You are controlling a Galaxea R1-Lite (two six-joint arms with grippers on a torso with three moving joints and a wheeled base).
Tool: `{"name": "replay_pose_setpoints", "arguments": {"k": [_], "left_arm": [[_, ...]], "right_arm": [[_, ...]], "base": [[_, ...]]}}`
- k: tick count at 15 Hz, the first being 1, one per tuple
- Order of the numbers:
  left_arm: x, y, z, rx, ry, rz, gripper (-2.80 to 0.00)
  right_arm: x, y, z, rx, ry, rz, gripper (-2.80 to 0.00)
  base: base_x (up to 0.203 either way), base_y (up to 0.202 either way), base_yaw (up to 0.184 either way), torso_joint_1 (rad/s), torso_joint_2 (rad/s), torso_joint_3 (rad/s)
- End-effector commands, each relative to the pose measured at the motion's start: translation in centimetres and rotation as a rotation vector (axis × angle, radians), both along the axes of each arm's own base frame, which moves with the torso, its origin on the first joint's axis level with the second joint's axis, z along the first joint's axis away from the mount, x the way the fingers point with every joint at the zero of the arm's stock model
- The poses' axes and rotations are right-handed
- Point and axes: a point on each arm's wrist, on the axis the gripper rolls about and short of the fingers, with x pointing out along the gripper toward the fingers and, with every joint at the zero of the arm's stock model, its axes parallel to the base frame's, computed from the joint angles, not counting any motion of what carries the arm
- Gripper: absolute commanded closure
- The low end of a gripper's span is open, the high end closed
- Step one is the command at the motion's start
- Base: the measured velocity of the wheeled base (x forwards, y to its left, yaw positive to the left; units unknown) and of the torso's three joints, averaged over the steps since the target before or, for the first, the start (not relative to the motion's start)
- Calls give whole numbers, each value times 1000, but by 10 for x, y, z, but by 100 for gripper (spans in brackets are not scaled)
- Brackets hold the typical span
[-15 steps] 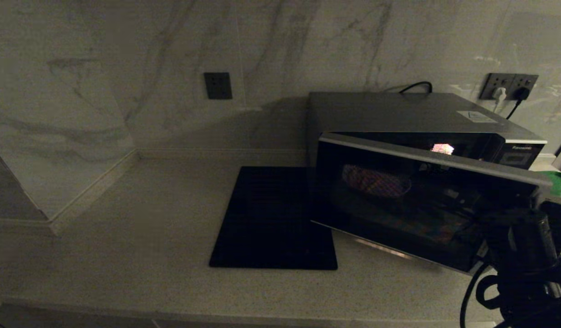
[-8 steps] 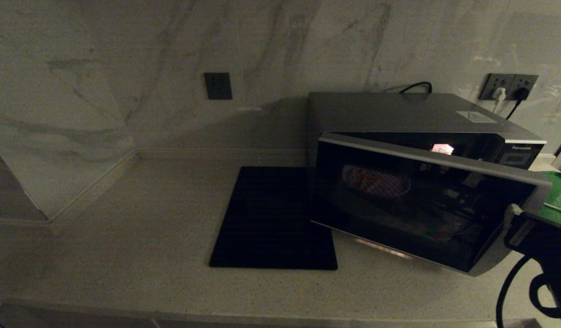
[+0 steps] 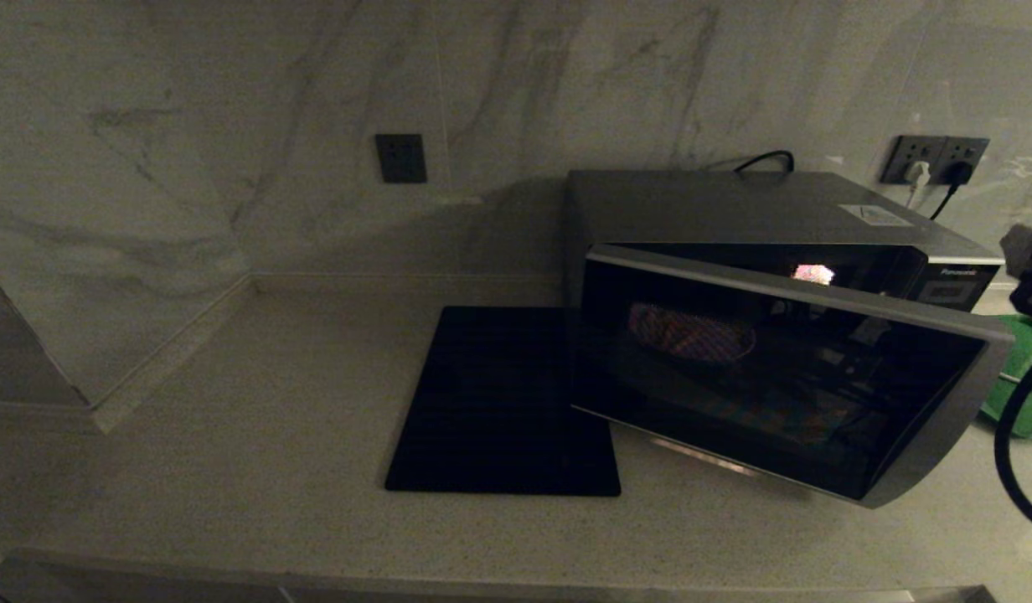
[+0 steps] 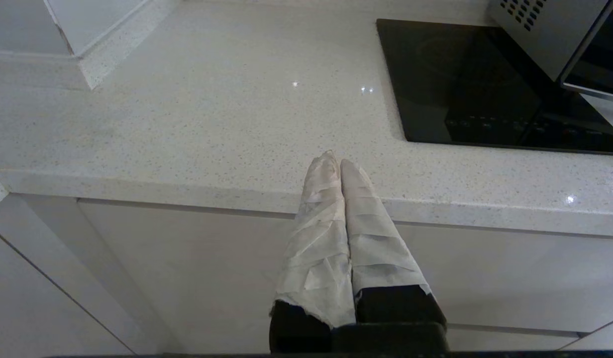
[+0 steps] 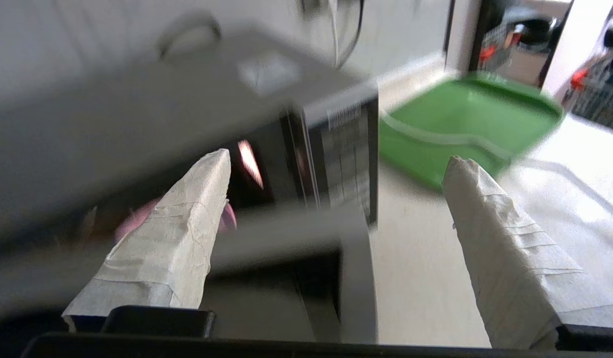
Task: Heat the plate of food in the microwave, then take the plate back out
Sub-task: Open the microwave oven
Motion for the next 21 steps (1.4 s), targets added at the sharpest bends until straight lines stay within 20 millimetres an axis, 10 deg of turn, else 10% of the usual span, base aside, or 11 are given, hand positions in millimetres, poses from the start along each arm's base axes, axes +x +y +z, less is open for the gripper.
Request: {"name": "replay_pose_setpoints", "arguments": {"k": [1, 4, 5, 12, 21], "left_arm": [[0, 0, 0, -1, 0, 1, 0], [0, 0, 0, -1, 0, 1, 0], [0, 0, 0, -1, 0, 1, 0], [0, 0, 0, -1, 0, 1, 0], [0, 0, 0, -1, 0, 1, 0]], "right_arm": [[22, -4, 27, -8, -32, -81, -280], [63, -33, 53, -54, -27, -231, -280], [73, -41, 58, -76, 9, -251, 0], [90, -89, 37, -96, 320, -130, 0], [69, -110, 73, 302, 384, 86, 0]], "base": [[0, 0, 0, 0, 0, 0], [0, 0, 0, 0, 0, 0], [0, 0, 0, 0, 0, 0], [0, 0, 0, 0, 0, 0], [0, 0, 0, 0, 0, 0]]}}
